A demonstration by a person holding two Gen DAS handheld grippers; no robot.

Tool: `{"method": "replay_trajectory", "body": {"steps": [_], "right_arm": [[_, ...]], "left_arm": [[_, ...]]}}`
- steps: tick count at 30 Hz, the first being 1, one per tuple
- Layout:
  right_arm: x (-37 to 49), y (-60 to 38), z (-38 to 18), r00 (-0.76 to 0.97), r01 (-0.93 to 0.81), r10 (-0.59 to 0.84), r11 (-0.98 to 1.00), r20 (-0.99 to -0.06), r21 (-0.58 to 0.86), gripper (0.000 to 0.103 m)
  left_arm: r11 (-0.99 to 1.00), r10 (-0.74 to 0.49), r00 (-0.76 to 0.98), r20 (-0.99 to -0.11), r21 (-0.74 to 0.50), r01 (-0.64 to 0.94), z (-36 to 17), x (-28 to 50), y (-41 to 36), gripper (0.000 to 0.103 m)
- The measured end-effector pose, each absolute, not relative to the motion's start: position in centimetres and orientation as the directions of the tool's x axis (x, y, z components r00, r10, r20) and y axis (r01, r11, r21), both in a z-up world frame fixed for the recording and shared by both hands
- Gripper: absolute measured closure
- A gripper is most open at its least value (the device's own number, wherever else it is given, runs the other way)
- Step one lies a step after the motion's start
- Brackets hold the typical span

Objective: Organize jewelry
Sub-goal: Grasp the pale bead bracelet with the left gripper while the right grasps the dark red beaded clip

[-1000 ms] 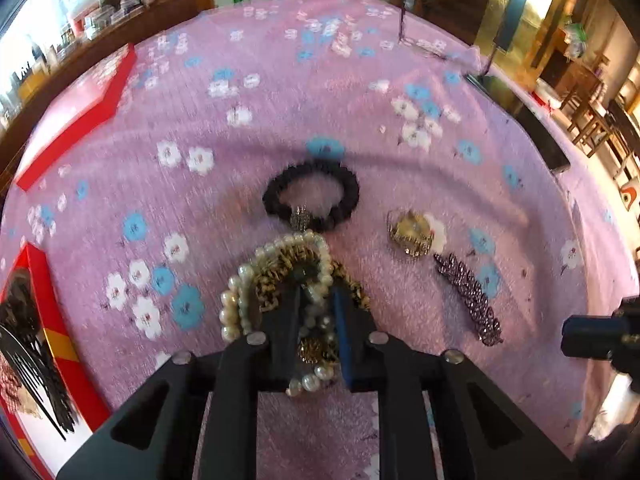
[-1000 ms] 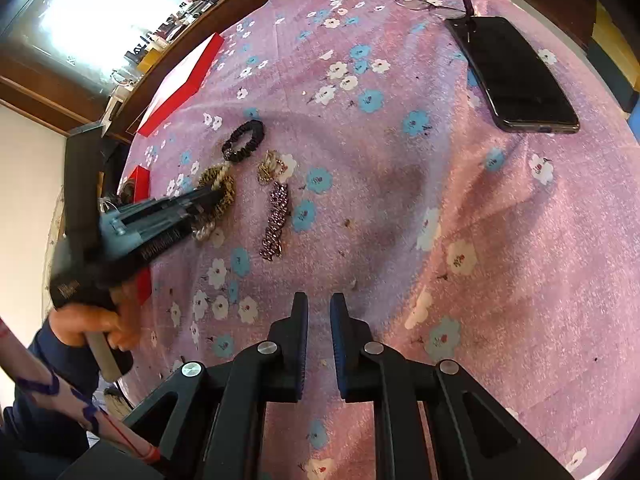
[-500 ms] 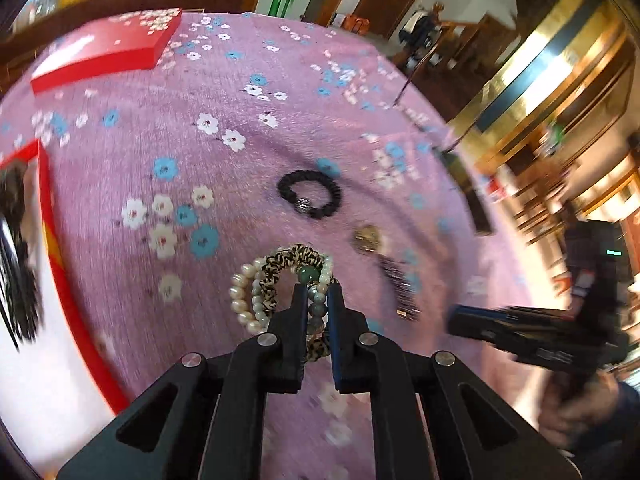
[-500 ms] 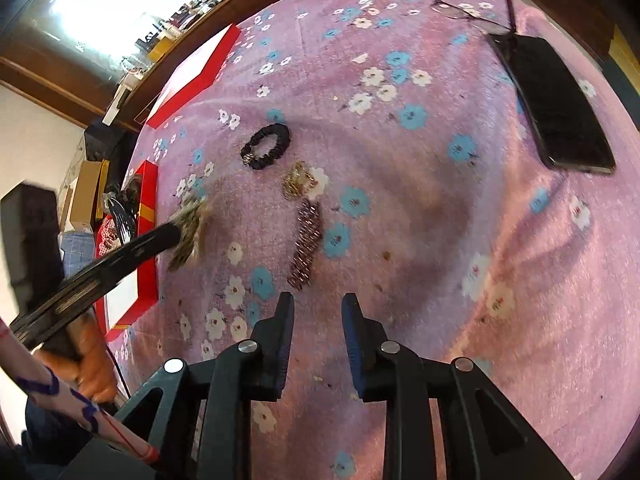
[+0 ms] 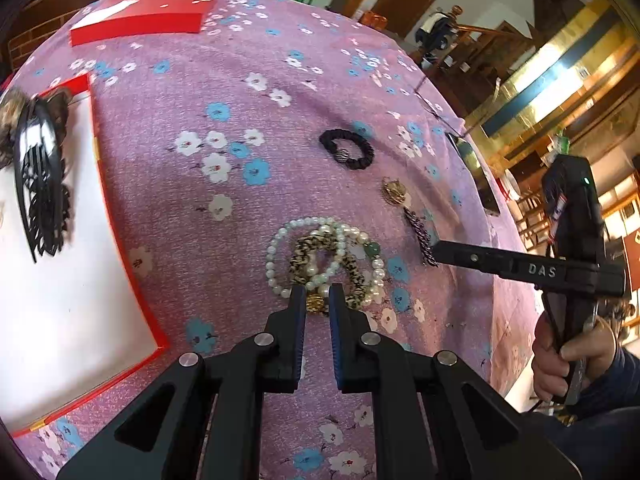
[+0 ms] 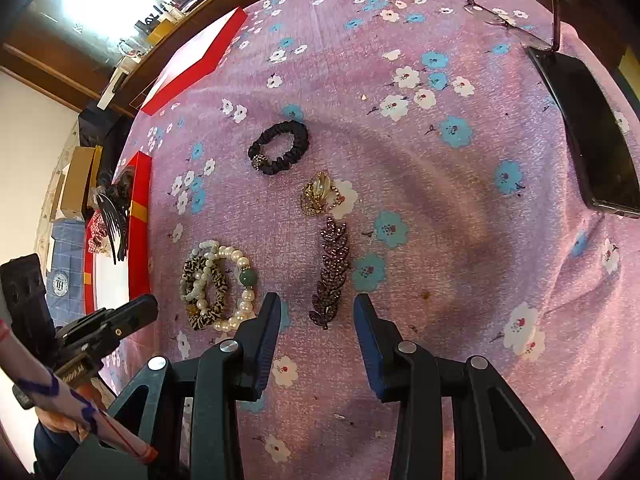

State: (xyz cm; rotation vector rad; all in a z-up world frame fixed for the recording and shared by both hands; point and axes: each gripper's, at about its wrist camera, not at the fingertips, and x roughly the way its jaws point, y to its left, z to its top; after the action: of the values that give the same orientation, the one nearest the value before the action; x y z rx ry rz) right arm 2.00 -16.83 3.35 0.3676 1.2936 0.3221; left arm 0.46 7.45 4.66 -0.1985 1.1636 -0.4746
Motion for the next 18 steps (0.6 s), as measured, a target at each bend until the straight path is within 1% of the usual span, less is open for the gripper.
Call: {"method": "replay_trajectory", "body": {"steps": [1, 2, 3, 5, 6, 10, 12, 14, 16, 18], "right_arm": [[2.0, -16.7, 3.3, 0.242, -0.026, 0.432, 0.898, -0.869, 0.439, 0.062], [2.0, -16.7, 3.3, 0.241, -0.025, 0.432, 0.898, -0.869, 0.439, 0.062], [2.0, -16.7, 3.3, 0.241, -0.023, 0.432, 0.898, -0.869, 0.44, 0.062], [1.9, -16.8, 3.3, 0.243, -0.02, 0.432, 0.897, -0.868, 0.441, 0.062], [1.8, -16.9, 3.3, 0.245, -0.019, 0.432, 0.897, -0.868, 0.441, 0.062], [1.6, -17.5, 3.3, 0.249, -0.004, 0.434, 0.895, -0.866, 0.447, 0.062], [1.5, -17.8, 3.2, 0.251, 0.006, 0.434, 0.893, -0.865, 0.449, 0.062], [1.4, -18.1, 3.2, 0.253, 0.013, 0.432, 0.893, -0.866, 0.449, 0.062], [1.4, -18.2, 3.2, 0.253, 0.014, 0.428, 0.895, -0.868, 0.446, 0.062], [1.5, -18.3, 3.2, 0.253, 0.015, 0.426, 0.896, -0.868, 0.444, 0.062]], "left_arm": [[0.886, -0.448, 0.308, -0.84, -0.369, 0.281, 4.6, 0.4, 6.9, 0.089], [0.891, -0.43, 0.31, -0.848, -0.343, 0.299, 4.5, 0.3, 6.5, 0.081], [0.901, -0.398, 0.324, -0.858, -0.3, 0.313, 4.3, 0.3, 6.0, 0.078], [0.919, -0.353, 0.339, -0.872, -0.254, 0.303, 3.8, 0.5, 5.9, 0.078], [0.922, -0.352, 0.339, -0.872, -0.261, 0.286, 3.6, 0.8, 6.2, 0.078], [0.912, -0.409, 0.345, -0.845, -0.366, 0.184, 3.7, 2.8, 8.3, 0.078], [0.921, -0.39, 0.352, -0.851, -0.358, 0.155, 3.5, 4.2, 8.6, 0.079], [0.924, -0.38, 0.321, -0.867, -0.338, 0.178, 3.0, 5.2, 8.0, 0.079], [0.922, -0.369, 0.292, -0.883, -0.306, 0.239, 2.7, 5.7, 6.6, 0.079], [0.926, -0.311, 0.296, -0.903, -0.219, 0.307, 2.4, 5.7, 5.0, 0.079]]}}
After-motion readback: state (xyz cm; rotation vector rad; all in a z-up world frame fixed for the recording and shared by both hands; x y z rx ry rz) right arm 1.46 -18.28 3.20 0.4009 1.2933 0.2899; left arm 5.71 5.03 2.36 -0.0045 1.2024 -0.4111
